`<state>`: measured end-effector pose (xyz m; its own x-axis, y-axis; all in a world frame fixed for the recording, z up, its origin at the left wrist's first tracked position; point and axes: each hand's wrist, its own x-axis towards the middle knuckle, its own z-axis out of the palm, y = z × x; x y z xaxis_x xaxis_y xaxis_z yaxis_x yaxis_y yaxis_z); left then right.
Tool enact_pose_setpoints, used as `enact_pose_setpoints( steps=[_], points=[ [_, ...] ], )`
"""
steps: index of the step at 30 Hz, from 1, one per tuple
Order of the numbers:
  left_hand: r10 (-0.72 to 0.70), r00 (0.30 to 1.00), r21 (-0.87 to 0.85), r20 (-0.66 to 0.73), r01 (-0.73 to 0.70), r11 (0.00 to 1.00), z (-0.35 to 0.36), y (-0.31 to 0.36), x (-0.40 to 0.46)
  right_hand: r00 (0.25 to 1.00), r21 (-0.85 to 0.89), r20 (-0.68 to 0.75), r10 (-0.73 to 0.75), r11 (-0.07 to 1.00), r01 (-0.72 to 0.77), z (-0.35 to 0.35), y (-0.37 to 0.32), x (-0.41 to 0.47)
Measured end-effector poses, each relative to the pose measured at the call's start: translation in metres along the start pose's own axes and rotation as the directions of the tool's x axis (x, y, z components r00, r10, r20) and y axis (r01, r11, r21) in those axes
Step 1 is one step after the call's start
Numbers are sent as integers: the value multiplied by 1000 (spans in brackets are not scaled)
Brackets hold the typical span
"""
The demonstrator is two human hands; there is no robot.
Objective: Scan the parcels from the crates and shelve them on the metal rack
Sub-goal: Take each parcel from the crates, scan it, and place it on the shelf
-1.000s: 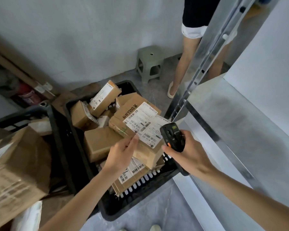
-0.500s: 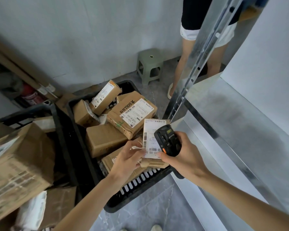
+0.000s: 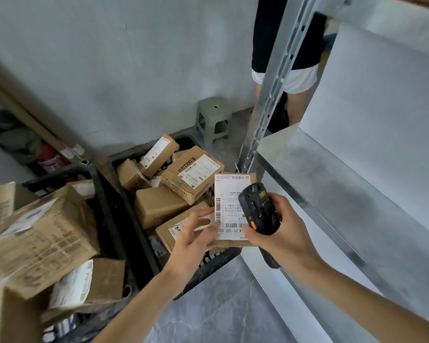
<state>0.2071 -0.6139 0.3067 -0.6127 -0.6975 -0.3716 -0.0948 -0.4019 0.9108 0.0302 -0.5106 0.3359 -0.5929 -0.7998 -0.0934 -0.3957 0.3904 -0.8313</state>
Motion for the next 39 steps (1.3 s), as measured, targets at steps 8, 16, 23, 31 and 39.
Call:
enact_pose_setpoints(
  steps=[8, 16, 23, 31, 39],
  points=[
    [169, 977, 30, 132, -174, 984, 24, 33, -80, 990, 57, -101, -102, 993, 108, -48, -45, -74],
    [390, 902, 185, 184, -422, 888, 43, 98, -178, 974, -36, -111, -195, 981, 192, -120, -112, -172],
    [527, 813, 250, 249, -580, 776, 49, 205, -240, 922, -277, -128, -365, 906, 320, -192, -206, -235],
    [564, 719, 163, 406, -664, 729, 63, 288, -289, 910, -589, -152, -387, 774, 231, -256, -299, -316],
    [539, 623, 132, 568, -714, 687, 79, 313, -320, 935, -755, -211, -286, 655, 30, -272, -343, -404]
  ],
)
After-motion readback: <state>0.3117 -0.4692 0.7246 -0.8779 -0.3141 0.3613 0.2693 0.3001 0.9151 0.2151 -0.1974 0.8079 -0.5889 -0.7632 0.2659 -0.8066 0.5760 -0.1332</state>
